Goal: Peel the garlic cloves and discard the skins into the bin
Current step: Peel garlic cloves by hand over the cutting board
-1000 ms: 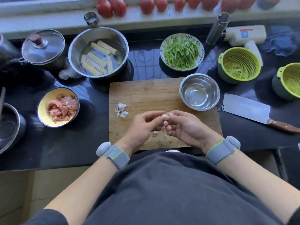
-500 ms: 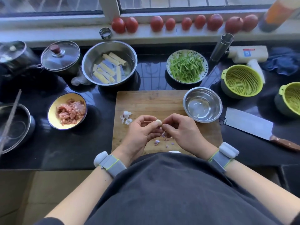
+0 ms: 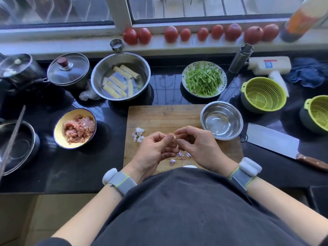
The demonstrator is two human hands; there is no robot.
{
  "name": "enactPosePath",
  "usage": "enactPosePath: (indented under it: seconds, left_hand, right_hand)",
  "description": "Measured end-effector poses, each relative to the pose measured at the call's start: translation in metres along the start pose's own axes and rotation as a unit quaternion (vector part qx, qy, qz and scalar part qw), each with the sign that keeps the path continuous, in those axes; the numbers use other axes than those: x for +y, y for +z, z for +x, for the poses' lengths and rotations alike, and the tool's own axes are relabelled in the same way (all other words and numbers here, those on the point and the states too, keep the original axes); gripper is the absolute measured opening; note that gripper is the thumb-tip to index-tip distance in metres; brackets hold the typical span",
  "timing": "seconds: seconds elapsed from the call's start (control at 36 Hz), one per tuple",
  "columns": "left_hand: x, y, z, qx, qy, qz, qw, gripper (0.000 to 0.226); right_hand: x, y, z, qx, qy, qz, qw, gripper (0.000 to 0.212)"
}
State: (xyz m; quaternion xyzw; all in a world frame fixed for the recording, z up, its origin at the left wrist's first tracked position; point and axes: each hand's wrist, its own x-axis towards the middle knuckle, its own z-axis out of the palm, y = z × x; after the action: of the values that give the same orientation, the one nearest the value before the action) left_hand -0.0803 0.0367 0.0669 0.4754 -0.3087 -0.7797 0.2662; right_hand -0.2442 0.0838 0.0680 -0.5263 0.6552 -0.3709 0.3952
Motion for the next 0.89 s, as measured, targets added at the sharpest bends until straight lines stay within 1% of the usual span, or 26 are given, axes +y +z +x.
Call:
enactPosePath:
  seconds: [0.08,0.22,0.25,0.33,0.39,0.47,0.61,0.67,0.72,0.81,0.89]
  left_hand:
    - [-0.0005,-0.0011,0.0009,0.003,0.007,0.024,1.000,0.026]
    - [-0.0022,-0.0006,-0.0003,0.017,0.035,0.036,0.999,0.036]
    - [-0.0026,-0.0006,-0.0003,0.017,0.042,0.035,0.998,0.033]
    - [-0.0038,-0.0009,-0.0002,0.022,0.058,0.039,0.997,0.012]
    - [-0.0038,-0.0013,0.0002,0.031,0.062,0.042,0.997,0.009]
    - [-0.0033,-0.0013,-0.0002,0.032,0.052,0.025,0.998,0.014]
    - [-0.0012,-0.0003,-0.0024,0.017,0.042,0.010,0.999,0.019]
    - [-0.0002,0.0006,-0.0034,0.016,0.046,0.009,0.999,0.026]
    - [0.0004,0.0005,-0.0043,0.013,0.051,0.015,0.999,0.031]
    - [0.0003,-0.0001,-0.0046,0.004,0.059,0.027,0.998,0.027]
    - [0.0001,-0.0006,-0.0045,-0.003,0.062,0.033,0.998,0.027]
  right_hand:
    - [-0.0017,0.0005,0.0003,-0.017,0.013,0.029,0.999,0.007]
    - [-0.0009,0.0015,0.0011,-0.010,0.063,0.105,0.992,0.002]
    - [-0.0008,0.0013,0.0009,-0.012,0.067,0.107,0.992,0.001]
    - [-0.0011,0.0011,-0.0008,-0.011,0.063,0.104,0.993,0.003]
    - [-0.0020,0.0003,-0.0014,0.001,0.040,0.083,0.996,0.006]
    - [-0.0044,-0.0016,-0.0018,0.007,-0.013,0.045,0.999,0.011]
    - [-0.0030,-0.0026,-0.0016,0.009,-0.098,-0.034,0.995,0.014]
    - [-0.0016,-0.0032,-0.0012,0.010,-0.127,-0.055,0.990,0.014]
    - [-0.0008,-0.0033,-0.0012,0.010,-0.145,-0.068,0.987,0.015]
    - [-0.0002,-0.0028,-0.0020,0.007,-0.159,-0.086,0.984,0.017]
    - [0.0002,-0.0023,-0.0020,0.006,-0.165,-0.099,0.981,0.019]
